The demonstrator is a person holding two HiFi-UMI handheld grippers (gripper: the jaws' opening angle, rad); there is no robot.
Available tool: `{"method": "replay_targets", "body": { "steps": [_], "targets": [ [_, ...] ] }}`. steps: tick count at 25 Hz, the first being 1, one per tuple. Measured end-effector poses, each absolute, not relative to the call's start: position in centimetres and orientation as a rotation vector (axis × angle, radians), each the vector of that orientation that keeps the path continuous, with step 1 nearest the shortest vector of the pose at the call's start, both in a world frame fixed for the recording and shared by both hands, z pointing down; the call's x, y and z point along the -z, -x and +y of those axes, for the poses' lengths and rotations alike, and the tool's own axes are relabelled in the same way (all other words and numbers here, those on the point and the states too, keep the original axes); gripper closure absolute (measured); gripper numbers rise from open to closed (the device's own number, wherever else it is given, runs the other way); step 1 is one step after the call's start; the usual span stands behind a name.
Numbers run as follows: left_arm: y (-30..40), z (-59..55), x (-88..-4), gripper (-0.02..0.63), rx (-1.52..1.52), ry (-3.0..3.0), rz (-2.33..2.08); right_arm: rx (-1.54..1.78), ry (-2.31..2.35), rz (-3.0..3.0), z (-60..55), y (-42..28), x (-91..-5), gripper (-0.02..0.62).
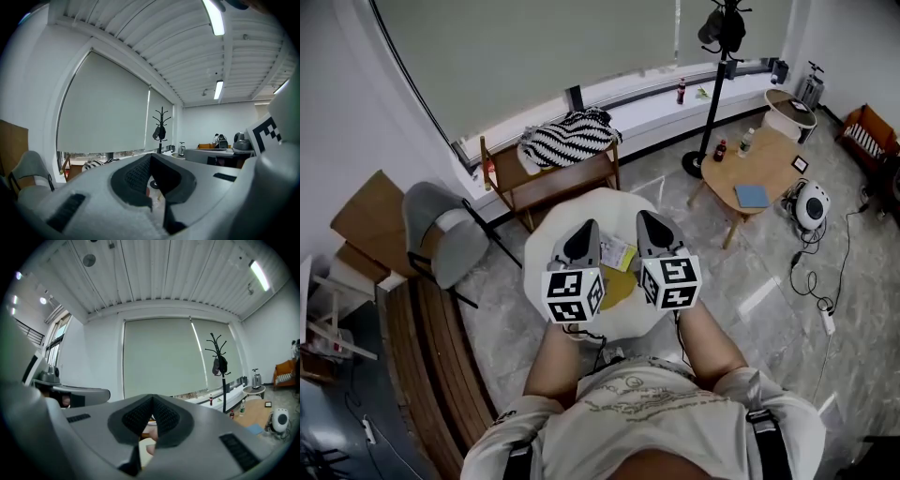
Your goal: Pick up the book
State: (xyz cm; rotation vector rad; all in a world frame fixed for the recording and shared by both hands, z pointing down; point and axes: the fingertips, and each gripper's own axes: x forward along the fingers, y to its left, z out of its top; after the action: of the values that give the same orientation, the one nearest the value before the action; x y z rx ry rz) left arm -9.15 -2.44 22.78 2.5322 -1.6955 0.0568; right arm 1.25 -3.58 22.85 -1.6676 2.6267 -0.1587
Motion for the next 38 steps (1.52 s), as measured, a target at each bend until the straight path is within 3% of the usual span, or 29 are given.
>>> {"method": "replay_targets", "body": {
  "steps": [14,38],
  "targets": [
    [13.1,-9.0,-24.4,0.594,-0.053,-2.560,-1.596,0.185,1.774,2.606,-9.6,2.7,-24.2,0.572],
    [10.9,-18.5,-30.5,0.594,-0.146,-2.325,-1.707,0.335,1.676,2.739,-21.1,0.4,-29.8,0.572]
  ]
}}
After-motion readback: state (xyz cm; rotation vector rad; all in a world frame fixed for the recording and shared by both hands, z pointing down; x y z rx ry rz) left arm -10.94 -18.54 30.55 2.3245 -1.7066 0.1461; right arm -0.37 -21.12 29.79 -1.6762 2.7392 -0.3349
